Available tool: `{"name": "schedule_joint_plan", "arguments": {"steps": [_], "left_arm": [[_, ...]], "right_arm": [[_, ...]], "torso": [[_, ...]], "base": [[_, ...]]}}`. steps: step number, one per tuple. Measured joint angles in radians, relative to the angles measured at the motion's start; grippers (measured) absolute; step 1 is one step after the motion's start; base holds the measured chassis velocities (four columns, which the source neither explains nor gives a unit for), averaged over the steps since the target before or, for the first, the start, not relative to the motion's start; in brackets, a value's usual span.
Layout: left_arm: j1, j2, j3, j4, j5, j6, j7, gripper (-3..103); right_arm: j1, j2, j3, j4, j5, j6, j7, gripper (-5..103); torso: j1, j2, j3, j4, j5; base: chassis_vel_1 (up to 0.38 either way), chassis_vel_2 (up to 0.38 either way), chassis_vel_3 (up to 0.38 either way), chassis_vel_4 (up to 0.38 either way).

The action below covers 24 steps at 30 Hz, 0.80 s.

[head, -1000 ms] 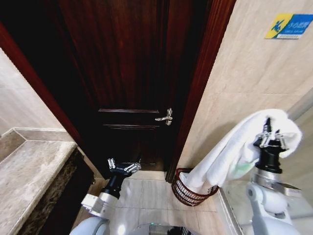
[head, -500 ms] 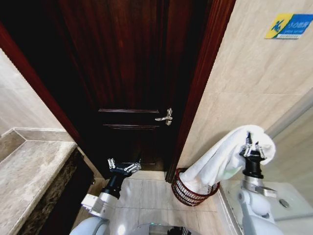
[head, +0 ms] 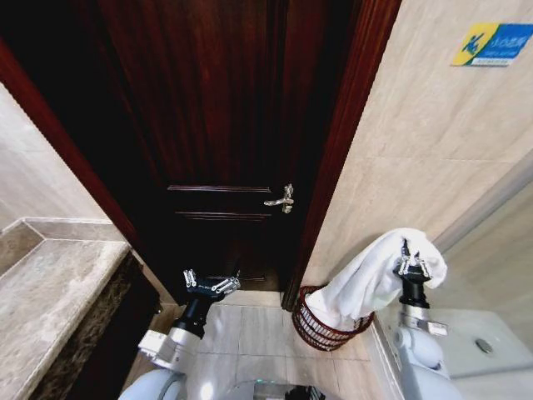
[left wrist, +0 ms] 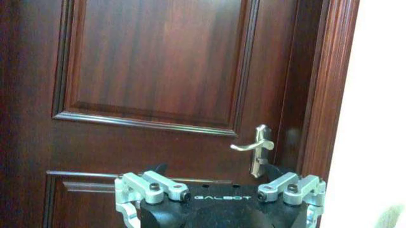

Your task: Discard the used towel into the hamper.

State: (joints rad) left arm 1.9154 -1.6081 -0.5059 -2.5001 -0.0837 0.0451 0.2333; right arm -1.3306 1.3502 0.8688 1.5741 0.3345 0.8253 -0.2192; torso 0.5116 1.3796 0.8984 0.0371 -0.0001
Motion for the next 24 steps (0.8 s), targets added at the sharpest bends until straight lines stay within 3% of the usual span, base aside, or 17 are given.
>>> {"name": "schedule_joint_plan", "arguments": {"steps": [24], "left_arm": [[0.0,0.0,0.0,0.0,0.0,0.0,0.0,100]], "right_arm": [[0.074,0.042,-0.043,-0.315,0.014,-0.002,-0.056,9]], "torso": [[0.0,0.0,0.0,0.0,0.0002]], "base": [[0.0,0.0,0.0,0.0]]}}
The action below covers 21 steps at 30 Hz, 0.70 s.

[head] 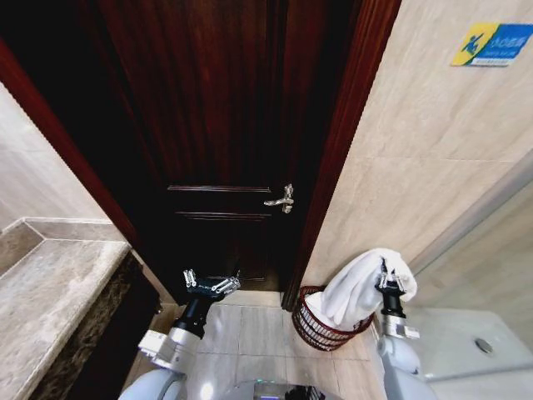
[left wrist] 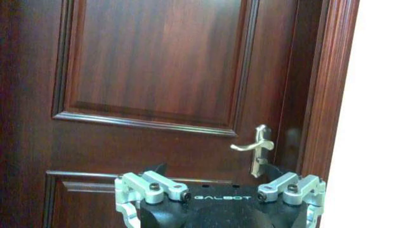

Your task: Discard the used towel into the hamper.

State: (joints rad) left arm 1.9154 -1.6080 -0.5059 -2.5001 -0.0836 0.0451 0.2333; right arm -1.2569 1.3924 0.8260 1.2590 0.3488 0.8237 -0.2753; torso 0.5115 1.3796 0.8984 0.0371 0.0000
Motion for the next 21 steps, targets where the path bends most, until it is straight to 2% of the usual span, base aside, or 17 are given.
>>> {"name": "schedule_joint_plan", "arguments": {"steps": [21], "left_arm": [[0.0,0.0,0.0,0.0,0.0,0.0,0.0,100]], "right_arm": [[0.072,0.054,-0.025,-0.288,0.004,-0.001,-0.046,9]], "torso": [[0.0,0.0,0.0,0.0,-0.0001]], "base": [[0.0,0.0,0.0,0.0]]}}
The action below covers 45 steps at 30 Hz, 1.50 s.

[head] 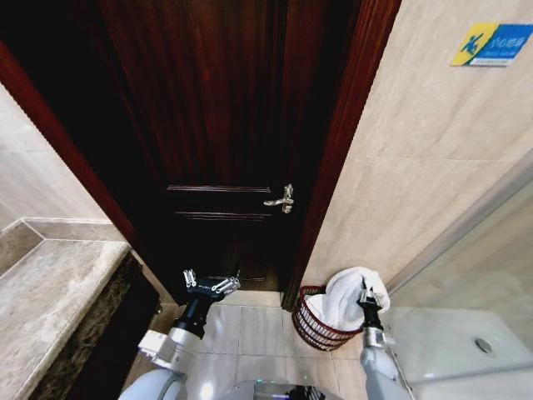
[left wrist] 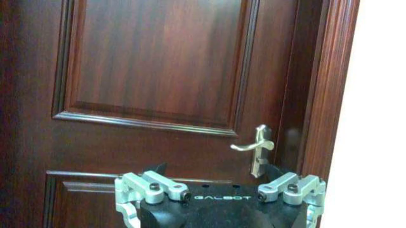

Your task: Discard the used towel into the hamper.

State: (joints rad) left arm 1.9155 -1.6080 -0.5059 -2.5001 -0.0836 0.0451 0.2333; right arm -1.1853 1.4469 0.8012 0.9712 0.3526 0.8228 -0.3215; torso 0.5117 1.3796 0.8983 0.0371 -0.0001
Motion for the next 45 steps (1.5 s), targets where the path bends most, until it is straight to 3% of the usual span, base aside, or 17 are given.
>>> {"name": "schedule_joint_plan", "arguments": {"steps": [5,12,17,31,33,41,45], "left_arm": [[0.0,0.0,0.0,0.0,0.0,0.0,0.0,100],[0.0,0.0,0.0,0.0,0.0,0.0,0.0,100],[0.0,0.0,0.0,0.0,0.0,0.0,0.0,100],[0.0,0.0,0.0,0.0,0.0,0.0,0.0,100],[0.0,0.0,0.0,0.0,0.0,0.0,0.0,100],[0.0,0.0,0.0,0.0,0.0,0.0,0.0,100],[0.0,0.0,0.0,0.0,0.0,0.0,0.0,100]], "right_arm": [[0.016,0.005,-0.005,-0.059,-0.01,0.0,-0.013,9],[0.031,0.025,-0.013,-0.104,-0.053,0.0,0.053,9],[0.028,0.026,-0.02,-0.114,-0.056,0.0,0.056,9],[0.03,0.023,-0.037,-0.197,-0.026,0.0,-0.001,9],[0.031,0.004,-0.025,-0.231,-0.053,0.0,-0.037,9],[0.069,-0.031,-0.022,-0.319,-0.063,-0.002,-0.053,9],[0.104,-0.046,-0.017,-0.346,-0.097,-0.098,-0.059,9]], "torso": [[0.0,0.0,0.0,-0.0001,0.0],[0.0,0.0,0.0,0.0,0.0001],[0.0,0.0,0.0,0.0,-0.0001],[0.0,0.0,0.0,0.0,0.0001],[0.0,0.0,0.0,0.0,0.0],[0.0,0.0,0.0,-0.0001,0.0003],[0.0,0.0,0.0,-0.0001,0.0001]], "base": [[0.0,0.0,0.0,0.0],[0.0,0.0,0.0,0.0],[0.0,0.0,0.0,0.0],[0.0,0.002,0.008,0.001],[-0.05,0.05,0.045,-0.059],[-0.025,0.026,0.018,-0.031],[0.0,0.0,0.0,0.0]]}}
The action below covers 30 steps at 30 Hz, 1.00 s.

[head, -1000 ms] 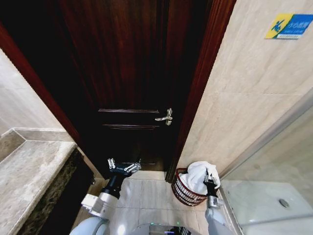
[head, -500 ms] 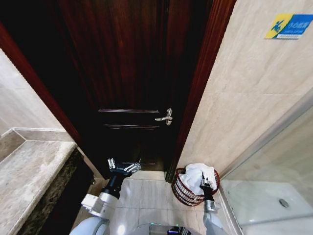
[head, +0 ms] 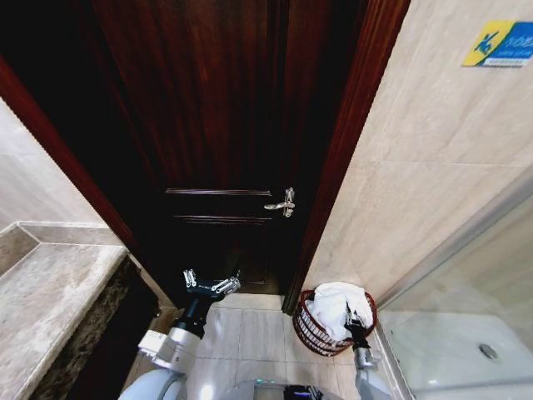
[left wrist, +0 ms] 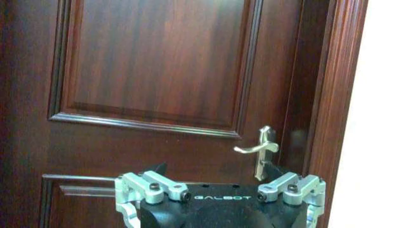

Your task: Discard the used towel into the hamper.

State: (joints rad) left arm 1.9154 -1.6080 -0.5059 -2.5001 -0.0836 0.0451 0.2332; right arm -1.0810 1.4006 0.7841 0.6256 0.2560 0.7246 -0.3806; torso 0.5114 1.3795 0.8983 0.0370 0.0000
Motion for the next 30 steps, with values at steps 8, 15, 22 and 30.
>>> {"name": "schedule_joint_plan", "arguments": {"steps": [8,15,22,30], "left_arm": [[0.0,0.0,0.0,0.0,0.0,0.0,0.0,100],[0.0,0.0,0.0,0.0,0.0,0.0,0.0,100],[0.0,0.0,0.0,0.0,0.0,0.0,0.0,100],[0.0,0.0,0.0,0.0,0.0,0.0,0.0,100]], "right_arm": [[0.066,-0.03,0.01,-0.047,-0.117,-0.182,-0.042,9],[0.125,-0.067,0.008,-0.087,-0.189,-0.436,-0.133,9],[0.247,-0.082,0.01,-0.234,-0.257,-0.532,-0.133,9],[0.401,-0.071,0.029,-0.386,-0.347,-0.612,-0.052,9]], "torso": [[0.0,0.0,0.0,0.0001,0.0001],[0.0,0.0,0.0,0.0,-0.0001],[0.0,0.0,0.0,-0.0001,-0.0001],[0.0,0.0,0.0,0.0,-0.0003]], "base": [[0.0,0.0,0.0,0.0],[0.0,0.0,0.0,0.0],[0.0,0.0,0.0,0.0],[0.0,0.0,0.0,0.0]]}}
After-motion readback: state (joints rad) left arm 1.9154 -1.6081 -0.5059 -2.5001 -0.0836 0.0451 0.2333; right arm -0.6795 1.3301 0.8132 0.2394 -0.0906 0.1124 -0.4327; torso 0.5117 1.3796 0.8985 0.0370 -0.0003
